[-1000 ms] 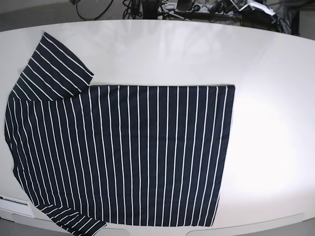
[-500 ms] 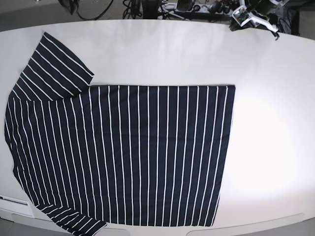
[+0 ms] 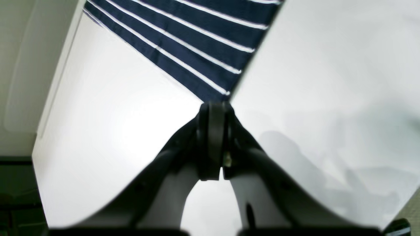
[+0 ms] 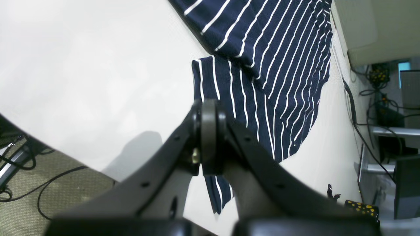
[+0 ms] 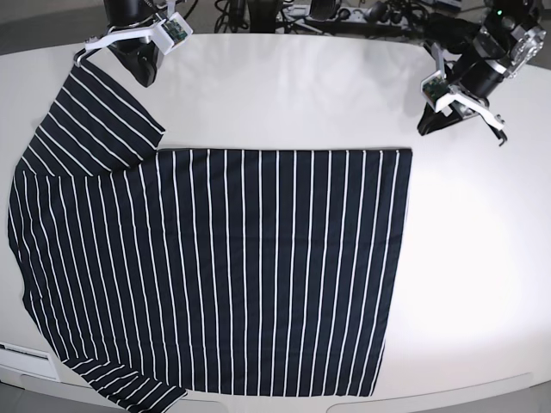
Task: Fold the T-shirt properly
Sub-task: 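Move both grippers down to the shirt's shoulder edges and grasp them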
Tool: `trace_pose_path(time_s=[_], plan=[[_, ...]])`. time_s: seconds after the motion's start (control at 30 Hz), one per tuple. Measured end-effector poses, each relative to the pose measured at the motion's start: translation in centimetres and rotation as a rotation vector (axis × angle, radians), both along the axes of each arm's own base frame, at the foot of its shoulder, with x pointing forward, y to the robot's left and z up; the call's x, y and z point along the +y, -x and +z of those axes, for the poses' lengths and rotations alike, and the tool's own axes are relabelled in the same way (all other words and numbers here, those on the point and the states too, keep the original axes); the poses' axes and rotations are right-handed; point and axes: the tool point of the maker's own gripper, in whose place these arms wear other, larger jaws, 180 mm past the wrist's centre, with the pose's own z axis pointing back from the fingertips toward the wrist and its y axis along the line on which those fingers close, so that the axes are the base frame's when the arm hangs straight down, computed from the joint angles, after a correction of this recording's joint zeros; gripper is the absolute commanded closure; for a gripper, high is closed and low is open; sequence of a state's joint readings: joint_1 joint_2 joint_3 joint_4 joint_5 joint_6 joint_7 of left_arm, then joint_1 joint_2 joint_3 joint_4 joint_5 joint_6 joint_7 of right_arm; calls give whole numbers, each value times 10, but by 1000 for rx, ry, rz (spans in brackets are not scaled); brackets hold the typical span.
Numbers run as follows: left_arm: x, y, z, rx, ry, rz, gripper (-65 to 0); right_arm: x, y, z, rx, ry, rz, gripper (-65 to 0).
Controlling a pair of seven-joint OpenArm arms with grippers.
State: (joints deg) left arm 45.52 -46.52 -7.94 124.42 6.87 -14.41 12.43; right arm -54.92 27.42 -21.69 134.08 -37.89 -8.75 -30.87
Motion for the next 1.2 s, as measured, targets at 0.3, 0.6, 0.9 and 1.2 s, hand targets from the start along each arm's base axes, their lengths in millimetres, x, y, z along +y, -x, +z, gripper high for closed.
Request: trace_pose_path(time_s=[0.3,0.6,0.9,1.2], plan=[[7,4,-32,99,62,-135,0,-36,-9,-9,75,-102,-115,0],[12,0,-33,150,75,-239,-371,-34,5,-35,188,-159,-111,0],[7,-8,-49,153,-122,-432,-371,-37,8,-41,200,-149,-122,-17],[-3,-23,-76,104,-166,-537,-371,-28,14,-46,247,-165,-74,-146]])
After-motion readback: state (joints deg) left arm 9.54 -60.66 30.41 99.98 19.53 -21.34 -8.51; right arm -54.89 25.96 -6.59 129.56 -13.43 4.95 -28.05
